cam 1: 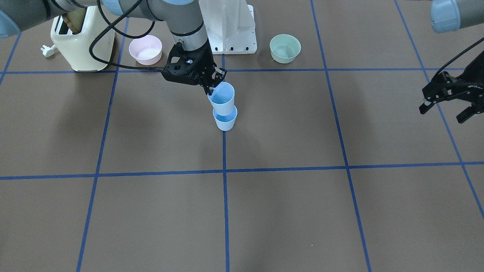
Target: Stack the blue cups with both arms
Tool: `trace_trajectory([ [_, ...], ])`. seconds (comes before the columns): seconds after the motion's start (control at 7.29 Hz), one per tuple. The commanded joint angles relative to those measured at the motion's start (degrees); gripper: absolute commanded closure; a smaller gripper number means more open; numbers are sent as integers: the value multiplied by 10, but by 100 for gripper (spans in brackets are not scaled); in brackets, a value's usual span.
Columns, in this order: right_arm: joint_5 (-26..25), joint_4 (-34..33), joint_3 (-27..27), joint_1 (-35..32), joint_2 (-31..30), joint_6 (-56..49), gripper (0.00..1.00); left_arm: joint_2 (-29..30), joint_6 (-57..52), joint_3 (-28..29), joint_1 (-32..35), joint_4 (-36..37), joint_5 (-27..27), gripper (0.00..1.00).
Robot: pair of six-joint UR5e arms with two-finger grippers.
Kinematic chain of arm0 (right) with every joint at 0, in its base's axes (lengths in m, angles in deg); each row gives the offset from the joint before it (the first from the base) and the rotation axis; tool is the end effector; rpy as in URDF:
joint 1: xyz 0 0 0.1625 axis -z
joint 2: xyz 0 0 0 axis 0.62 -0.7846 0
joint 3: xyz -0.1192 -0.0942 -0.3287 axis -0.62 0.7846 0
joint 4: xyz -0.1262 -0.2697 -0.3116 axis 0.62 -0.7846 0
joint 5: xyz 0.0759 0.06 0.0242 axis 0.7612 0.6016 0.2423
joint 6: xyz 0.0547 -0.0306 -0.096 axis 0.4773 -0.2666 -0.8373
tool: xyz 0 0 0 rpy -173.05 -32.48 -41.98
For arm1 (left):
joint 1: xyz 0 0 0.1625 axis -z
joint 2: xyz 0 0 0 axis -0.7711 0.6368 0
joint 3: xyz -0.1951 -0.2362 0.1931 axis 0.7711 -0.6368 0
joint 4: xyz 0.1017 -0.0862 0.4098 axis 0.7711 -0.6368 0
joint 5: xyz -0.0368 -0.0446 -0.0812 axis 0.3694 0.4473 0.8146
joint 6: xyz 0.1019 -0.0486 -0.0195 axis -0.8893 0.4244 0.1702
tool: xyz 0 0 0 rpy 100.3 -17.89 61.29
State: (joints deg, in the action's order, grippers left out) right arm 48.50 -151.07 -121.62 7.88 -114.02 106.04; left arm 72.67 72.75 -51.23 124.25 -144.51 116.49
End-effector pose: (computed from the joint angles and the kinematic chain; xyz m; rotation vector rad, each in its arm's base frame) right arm -0.4752 -0.3924 0.0832 -0.0604 -0.9263 0.3610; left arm 0.1049 -0.5560 0.2987 0.3021 0.8754 0.1576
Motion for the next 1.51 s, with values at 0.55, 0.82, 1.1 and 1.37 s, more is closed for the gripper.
trace_trajectory([
  [0.55,-3,3,4,3,1,-5,100,-16,-3,-2,3,-13,0,2],
  [0.82,-3,3,4,7,-1,-6,100,-16,-2,-2,3,-13,0,2],
  [1.1,-3,3,4,8,-1,-5,100,-34,-4,2,3,-30,-1,2],
  [1.37,-3,3,4,9,-2,-5,100,-58,-4,40,6,-115,0,2],
])
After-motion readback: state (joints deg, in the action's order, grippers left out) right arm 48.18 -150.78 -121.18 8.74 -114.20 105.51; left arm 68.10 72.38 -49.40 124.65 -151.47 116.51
